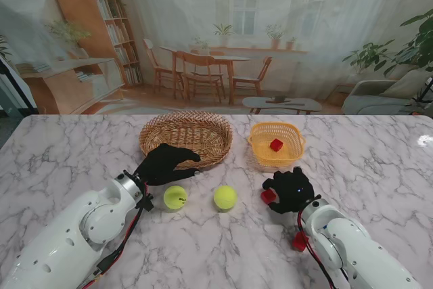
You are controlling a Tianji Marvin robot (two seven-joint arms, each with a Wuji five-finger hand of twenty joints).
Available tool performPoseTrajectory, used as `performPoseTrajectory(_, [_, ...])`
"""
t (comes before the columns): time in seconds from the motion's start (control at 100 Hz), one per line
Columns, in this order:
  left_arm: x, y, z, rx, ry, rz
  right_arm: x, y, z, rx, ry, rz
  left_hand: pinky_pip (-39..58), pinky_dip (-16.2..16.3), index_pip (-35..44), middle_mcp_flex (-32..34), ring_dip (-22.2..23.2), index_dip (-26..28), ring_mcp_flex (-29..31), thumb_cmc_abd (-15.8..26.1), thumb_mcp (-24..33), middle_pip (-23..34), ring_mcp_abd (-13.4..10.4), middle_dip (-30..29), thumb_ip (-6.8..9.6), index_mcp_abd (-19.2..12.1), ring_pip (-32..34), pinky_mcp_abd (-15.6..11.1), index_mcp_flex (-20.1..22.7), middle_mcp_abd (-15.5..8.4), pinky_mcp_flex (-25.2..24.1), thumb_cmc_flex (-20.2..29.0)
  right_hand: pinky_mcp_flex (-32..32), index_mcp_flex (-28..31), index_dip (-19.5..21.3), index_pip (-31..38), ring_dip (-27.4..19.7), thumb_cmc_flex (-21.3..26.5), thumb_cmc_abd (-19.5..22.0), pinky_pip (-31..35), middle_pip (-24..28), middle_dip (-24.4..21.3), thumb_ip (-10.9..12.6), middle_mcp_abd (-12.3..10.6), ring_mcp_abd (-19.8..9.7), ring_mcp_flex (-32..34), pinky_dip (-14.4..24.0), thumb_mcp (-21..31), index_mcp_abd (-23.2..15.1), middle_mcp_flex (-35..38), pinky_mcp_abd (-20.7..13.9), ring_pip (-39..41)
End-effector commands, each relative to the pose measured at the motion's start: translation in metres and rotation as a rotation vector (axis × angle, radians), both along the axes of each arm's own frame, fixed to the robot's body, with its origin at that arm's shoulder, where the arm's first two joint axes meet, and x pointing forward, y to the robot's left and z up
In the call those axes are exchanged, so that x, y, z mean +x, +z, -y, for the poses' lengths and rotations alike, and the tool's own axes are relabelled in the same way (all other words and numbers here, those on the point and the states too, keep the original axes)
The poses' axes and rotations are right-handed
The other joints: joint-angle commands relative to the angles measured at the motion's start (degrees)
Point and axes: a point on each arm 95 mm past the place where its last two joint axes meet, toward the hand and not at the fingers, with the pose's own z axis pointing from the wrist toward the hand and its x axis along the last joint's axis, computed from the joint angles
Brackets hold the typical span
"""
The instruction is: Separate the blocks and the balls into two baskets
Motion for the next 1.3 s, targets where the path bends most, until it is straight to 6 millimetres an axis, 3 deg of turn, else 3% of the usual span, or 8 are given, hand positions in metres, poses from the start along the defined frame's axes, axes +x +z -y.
performPoseTrajectory(0.0, [0.000,-0.001,0.002,0.008,-0.007,-0.008,0.001,-0.003,0.002,-0.008,0.003,0.000,0.8,0.4,0.6,1.6,0.2,0.3,1.1,2.4,-1.5,0.1,0.2,0.0,-0.92,-0.9,0.8,1.2,1.7,-0.9,-0.3,-0.1,0.6,-1.2,0.5,1.9,1.1,0.8,-2.6,1.1,0.6,0.3,-0.3,-0.5,-0.3,0.7,0.1,2.6,-2.5,0.1,1.0,1.8])
performPoseTrajectory(0.25, [0.000,-0.001,0.001,0.007,-0.008,-0.004,0.003,-0.011,-0.002,-0.006,0.004,0.001,0.9,0.4,0.7,1.6,0.2,0.4,1.1,2.5,-1.5,0.2,0.1,0.0,-0.91,-0.9,0.9,1.2,1.7,-1.0,-0.3,0.0,1.9,0.4,2.2,7.1,3.0,3.3,-3.3,2.1,4.0,2.9,-0.5,-1.5,-1.4,2.3,0.2,5.5,-4.4,1.3,0.6,5.2])
performPoseTrajectory(0.48, [0.000,-0.001,0.001,0.006,-0.008,-0.003,0.004,-0.014,-0.004,-0.009,-0.002,0.007,0.8,0.4,0.8,1.7,0.3,0.4,1.1,2.4,-1.5,0.3,0.1,0.0,-0.91,-0.9,0.9,1.2,1.7,-1.0,-0.3,0.0,5.6,1.6,4.8,10.8,6.8,6.7,-4.5,4.8,10.2,8.4,-0.9,-3.4,-2.9,5.1,0.5,9.0,-4.9,3.7,-1.0,12.6])
performPoseTrajectory(0.54, [0.000,-0.001,0.001,0.006,-0.008,-0.003,0.004,-0.015,-0.004,-0.006,-0.004,0.006,0.9,0.4,0.8,1.7,0.3,0.4,1.2,2.4,-1.5,0.3,0.2,0.0,-0.91,-0.9,0.9,1.3,1.7,-0.9,-0.3,0.0,7.1,1.6,3.7,12.7,8.0,8.2,-5.0,6.2,11.8,10.1,-3.2,-4.2,-3.5,6.2,1.0,8.9,-5.2,4.7,-1.5,15.0])
performPoseTrajectory(0.75, [0.000,-0.002,0.001,0.006,-0.008,-0.003,0.003,-0.012,-0.005,0.005,-0.002,-0.004,0.9,0.4,0.8,1.7,0.3,0.4,1.2,2.4,-1.5,0.3,0.2,0.0,-0.90,-0.9,0.9,1.3,1.7,-1.0,-0.3,0.0,10.4,2.6,0.0,23.2,11.2,12.0,-5.4,9.4,14.1,14.6,-7.4,-5.7,-4.2,9.8,3.3,7.0,-7.1,9.2,-2.5,20.2])
performPoseTrajectory(0.85, [0.000,-0.002,0.001,0.006,-0.009,-0.003,0.002,-0.009,-0.006,0.017,0.004,0.005,0.9,0.4,0.9,1.7,0.3,0.4,1.2,2.4,-1.5,0.3,0.1,0.0,-0.90,-0.9,0.9,1.2,1.8,-1.0,-0.3,0.0,10.9,2.9,-1.7,26.8,11.5,12.9,-4.8,9.8,13.7,15.6,-7.7,-5.9,-4.2,10.6,3.7,5.8,-7.9,10.5,-2.6,20.8])
performPoseTrajectory(1.29, [0.000,-0.002,0.001,0.005,-0.008,-0.004,-0.002,0.027,-0.007,0.068,0.055,0.056,0.9,0.4,0.9,1.6,0.3,0.4,1.2,2.4,-1.5,0.3,0.2,0.0,-0.91,-1.0,0.9,1.3,1.7,-1.0,-0.3,-0.1,11.4,4.0,-2.9,27.7,11.6,13.8,-3.0,9.9,12.9,15.7,-8.0,-5.4,-3.6,11.2,3.8,4.0,-7.1,11.9,-2.1,20.6])
